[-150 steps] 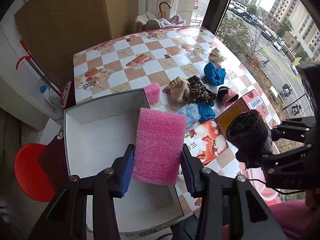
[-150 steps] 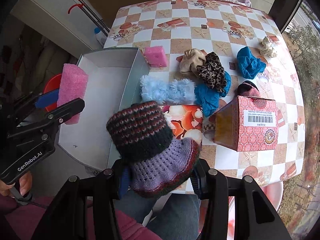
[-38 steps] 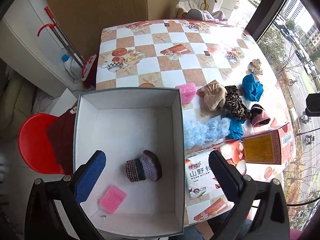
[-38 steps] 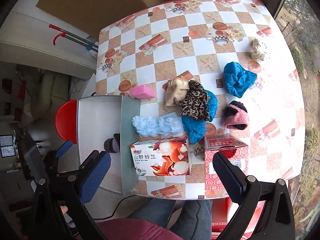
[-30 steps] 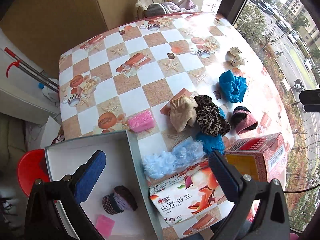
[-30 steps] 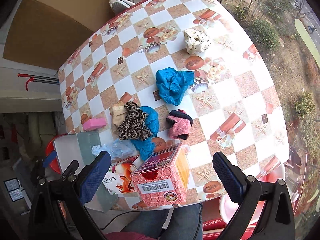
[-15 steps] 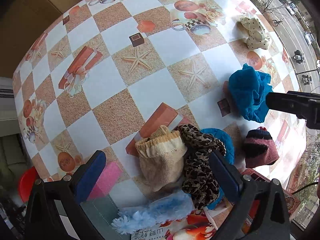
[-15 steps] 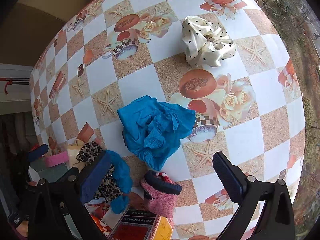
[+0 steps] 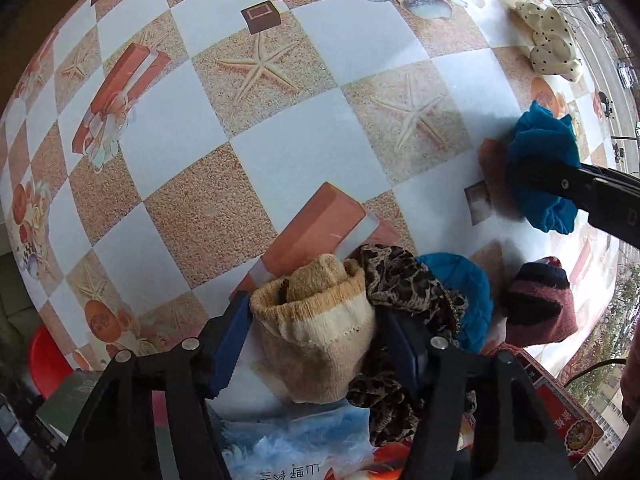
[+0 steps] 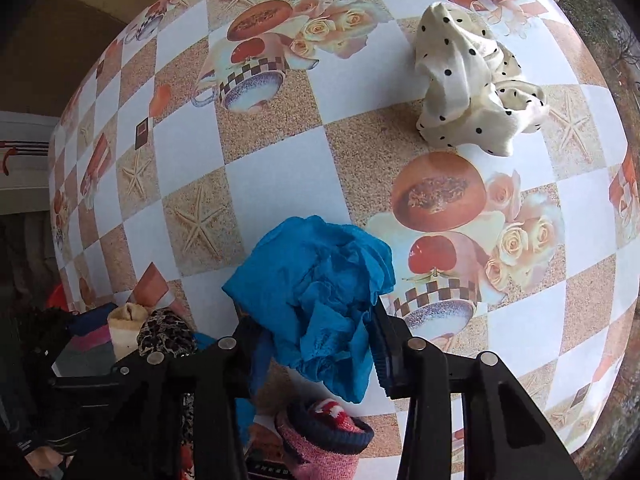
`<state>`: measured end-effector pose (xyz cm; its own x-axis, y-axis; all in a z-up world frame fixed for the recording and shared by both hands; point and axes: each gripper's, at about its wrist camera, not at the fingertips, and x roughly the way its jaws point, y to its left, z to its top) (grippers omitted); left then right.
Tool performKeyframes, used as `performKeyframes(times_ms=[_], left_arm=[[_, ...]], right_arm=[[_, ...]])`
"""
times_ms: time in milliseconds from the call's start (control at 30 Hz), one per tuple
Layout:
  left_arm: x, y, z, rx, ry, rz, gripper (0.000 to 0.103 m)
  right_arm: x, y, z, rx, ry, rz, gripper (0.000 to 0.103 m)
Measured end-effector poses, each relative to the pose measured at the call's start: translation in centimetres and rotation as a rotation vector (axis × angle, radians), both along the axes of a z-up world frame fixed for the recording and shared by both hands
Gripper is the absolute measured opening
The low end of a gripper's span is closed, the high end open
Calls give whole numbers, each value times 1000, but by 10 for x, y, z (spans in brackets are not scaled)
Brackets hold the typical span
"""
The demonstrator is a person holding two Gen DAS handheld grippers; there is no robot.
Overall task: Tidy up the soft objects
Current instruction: 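Grasp the beige knit hat with the left tool while the right tool grasps the blue cloth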
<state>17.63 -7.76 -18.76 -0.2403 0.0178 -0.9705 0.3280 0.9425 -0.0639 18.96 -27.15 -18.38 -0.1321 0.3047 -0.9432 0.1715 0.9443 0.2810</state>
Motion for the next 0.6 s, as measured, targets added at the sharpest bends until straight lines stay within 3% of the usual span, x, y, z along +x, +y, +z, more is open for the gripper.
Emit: performKeyframes(times_ms=[33, 133, 233, 333, 400, 433, 500, 600], left_arm=[[-1, 0, 2, -20, 5, 0, 44], [-6, 1, 10, -50, -19, -16, 33], [-9, 6, 26, -104, -68, -10, 30], [-8, 12, 44, -99, -141, -6, 30], [-4, 18, 50, -63, -191, -4, 34], [-2, 20, 49, -49, -193, -1, 43], [0, 24, 41, -38, -152, 12, 55], [3, 32, 31, -3, -128, 4, 58]], right_arm=[[-1, -3, 2, 4, -6, -7, 41], [-4, -15, 11, 29, -23, -49, 40], [-5, -29, 19, 50, -32, -91, 40], [-11, -41, 25, 64, -39, -131, 40], [-13, -47, 29, 66, -37, -149, 40], [-13, -50, 30, 66, -34, -153, 40], [-13, -52, 32, 64, -29, -159, 40], [-19, -57, 36, 68, -29, -162, 40]])
